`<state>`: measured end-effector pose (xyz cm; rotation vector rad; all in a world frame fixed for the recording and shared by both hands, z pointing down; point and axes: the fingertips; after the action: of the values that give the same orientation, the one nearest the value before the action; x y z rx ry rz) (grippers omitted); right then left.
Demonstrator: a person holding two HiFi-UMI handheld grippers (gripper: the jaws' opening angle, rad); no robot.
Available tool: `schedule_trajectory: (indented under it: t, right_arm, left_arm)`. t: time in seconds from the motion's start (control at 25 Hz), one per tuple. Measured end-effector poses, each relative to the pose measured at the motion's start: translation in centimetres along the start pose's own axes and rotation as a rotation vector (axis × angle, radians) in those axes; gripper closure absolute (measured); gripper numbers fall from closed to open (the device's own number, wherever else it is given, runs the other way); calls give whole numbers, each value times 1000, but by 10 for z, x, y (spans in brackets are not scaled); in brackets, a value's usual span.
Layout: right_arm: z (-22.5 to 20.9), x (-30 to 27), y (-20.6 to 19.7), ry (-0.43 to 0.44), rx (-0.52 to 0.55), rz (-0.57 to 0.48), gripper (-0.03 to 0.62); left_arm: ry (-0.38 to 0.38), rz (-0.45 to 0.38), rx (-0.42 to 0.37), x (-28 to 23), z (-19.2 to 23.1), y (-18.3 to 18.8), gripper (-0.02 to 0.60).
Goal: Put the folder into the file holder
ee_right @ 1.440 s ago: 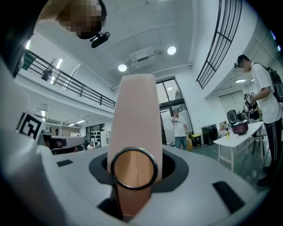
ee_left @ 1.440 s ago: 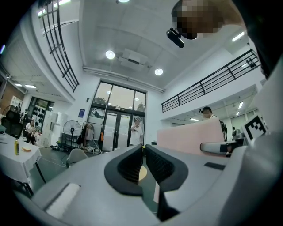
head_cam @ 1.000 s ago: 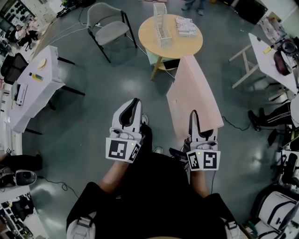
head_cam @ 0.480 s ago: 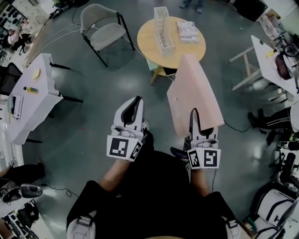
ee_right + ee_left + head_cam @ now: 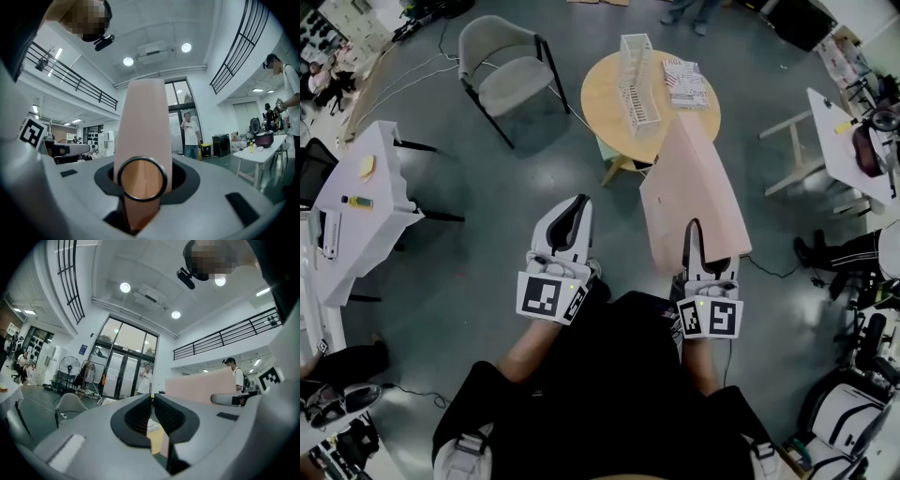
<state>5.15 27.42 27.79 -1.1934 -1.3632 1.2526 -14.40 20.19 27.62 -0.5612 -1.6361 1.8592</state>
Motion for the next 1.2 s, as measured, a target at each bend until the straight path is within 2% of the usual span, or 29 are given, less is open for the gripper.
schedule_trajectory:
  t: [0.4,1.2]
  right_arm:
    - [-3,-62,3,-8,3,-15,462]
    - [-54,-224,2,130,-13,-101,468]
  left_arm:
    - [-8,10,14,-39,28,-2,558]
    - [104,-18,-31,-169,59,-6,558]
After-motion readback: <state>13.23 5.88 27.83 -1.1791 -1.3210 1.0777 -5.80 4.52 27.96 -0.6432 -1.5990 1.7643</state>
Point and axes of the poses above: the fingertips, and each gripper's own axes: x backward along the fingers, z to its left, y out of its top, and after that the axes turned 7 degrees about -y, right-handed
